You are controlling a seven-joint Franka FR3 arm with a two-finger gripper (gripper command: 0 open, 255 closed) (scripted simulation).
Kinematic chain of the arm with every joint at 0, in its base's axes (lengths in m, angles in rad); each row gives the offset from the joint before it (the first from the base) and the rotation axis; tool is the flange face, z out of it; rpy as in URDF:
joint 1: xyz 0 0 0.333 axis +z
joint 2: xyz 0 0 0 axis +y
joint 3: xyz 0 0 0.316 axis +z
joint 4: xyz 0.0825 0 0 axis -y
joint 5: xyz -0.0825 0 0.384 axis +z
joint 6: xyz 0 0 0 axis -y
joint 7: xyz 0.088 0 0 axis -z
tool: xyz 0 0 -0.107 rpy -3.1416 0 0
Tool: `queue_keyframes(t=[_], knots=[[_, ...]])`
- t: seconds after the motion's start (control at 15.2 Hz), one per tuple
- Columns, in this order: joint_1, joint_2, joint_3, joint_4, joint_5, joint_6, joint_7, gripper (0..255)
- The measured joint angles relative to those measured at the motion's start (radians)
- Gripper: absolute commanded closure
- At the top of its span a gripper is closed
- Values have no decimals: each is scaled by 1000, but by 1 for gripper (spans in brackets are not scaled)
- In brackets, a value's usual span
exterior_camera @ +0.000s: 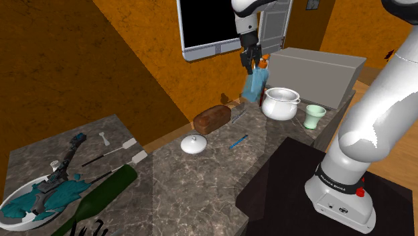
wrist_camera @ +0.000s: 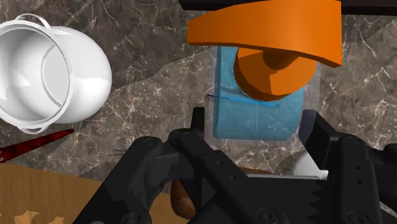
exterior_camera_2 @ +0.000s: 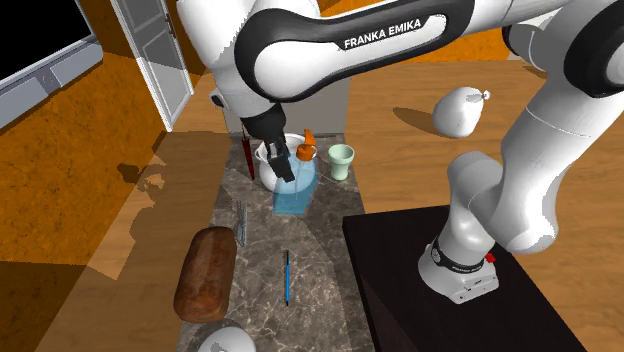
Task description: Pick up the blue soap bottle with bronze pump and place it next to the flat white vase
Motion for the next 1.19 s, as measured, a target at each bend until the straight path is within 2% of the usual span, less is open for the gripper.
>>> queue_keyframes(t=[0.79,1.19], knots=[[128,87,151,99,94,-37,266,255],[194,196,217,239,128,-73,396,255]])
